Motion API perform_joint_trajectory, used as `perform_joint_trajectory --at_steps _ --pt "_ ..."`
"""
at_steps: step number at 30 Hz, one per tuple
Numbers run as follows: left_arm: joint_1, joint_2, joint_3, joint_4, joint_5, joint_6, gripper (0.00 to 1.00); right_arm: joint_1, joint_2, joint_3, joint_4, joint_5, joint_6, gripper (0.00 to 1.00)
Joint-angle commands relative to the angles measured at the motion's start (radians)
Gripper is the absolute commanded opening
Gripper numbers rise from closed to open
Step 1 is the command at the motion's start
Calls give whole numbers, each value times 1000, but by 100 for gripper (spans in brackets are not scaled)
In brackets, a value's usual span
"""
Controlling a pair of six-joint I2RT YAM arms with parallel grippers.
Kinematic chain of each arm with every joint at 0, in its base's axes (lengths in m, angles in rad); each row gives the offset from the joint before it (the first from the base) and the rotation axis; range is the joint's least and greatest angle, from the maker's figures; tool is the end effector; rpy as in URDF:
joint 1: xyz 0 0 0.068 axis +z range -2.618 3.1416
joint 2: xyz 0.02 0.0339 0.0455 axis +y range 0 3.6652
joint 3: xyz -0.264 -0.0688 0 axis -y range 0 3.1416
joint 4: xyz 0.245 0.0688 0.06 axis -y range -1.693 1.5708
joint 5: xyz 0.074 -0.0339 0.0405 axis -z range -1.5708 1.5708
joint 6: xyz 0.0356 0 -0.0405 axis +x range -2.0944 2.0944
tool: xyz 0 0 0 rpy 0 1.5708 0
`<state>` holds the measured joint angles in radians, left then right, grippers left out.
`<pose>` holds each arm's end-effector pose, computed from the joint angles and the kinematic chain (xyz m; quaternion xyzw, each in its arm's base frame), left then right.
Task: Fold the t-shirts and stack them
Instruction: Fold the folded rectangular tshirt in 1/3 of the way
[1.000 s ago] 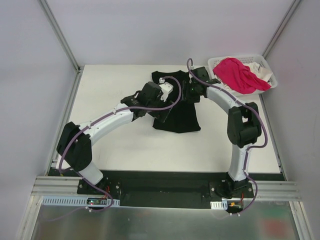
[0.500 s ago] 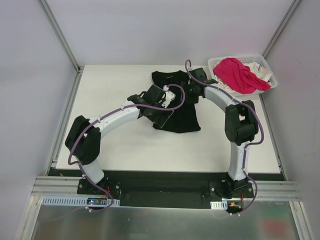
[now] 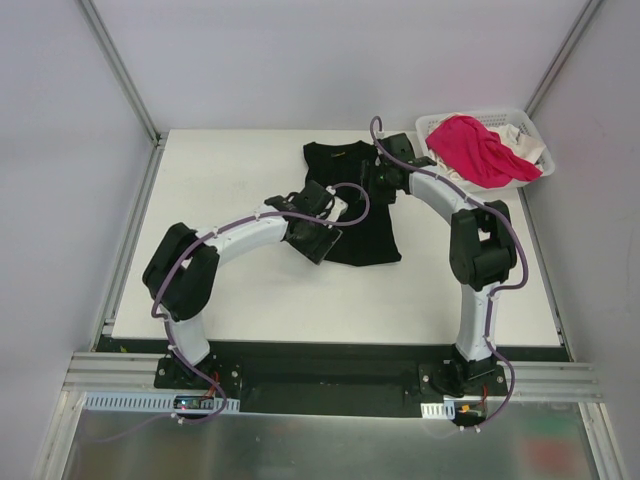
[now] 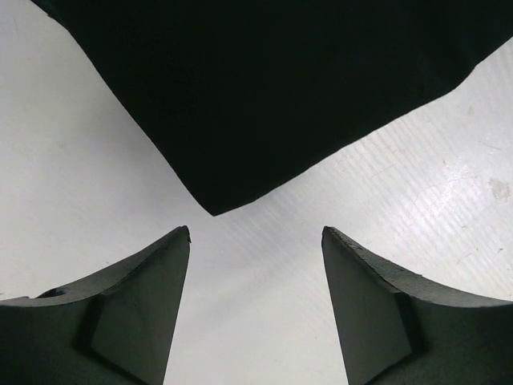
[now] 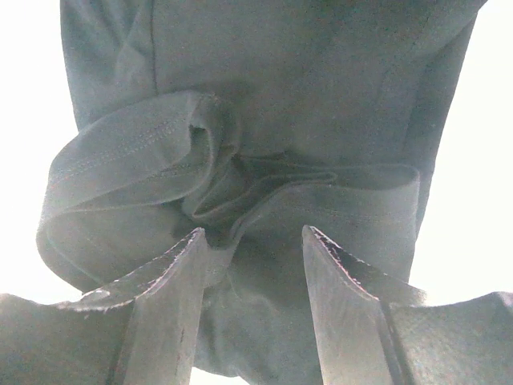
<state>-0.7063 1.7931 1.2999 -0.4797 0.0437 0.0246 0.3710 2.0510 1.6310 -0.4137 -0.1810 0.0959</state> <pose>0.2912 -0.2505 0.2173 0.3474 0.8900 -0.1181 0.2705 0.4296 0.1740 0.2218 -0.1596 0.9158 0.1650 0.3295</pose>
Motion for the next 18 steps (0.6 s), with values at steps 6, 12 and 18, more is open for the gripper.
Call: perform_joint_trajectory --at_steps 6,12,18 --pt "-4 58 1 0 -7 -23 66 -9 -15 38 32 -37 18 53" --pt "-4 87 53 6 -8 -22 67 -10 -6 52 23 -37 7 53" --pt "-2 107 98 4 2 -8 66 -20 8 53 23 -44 7 52"
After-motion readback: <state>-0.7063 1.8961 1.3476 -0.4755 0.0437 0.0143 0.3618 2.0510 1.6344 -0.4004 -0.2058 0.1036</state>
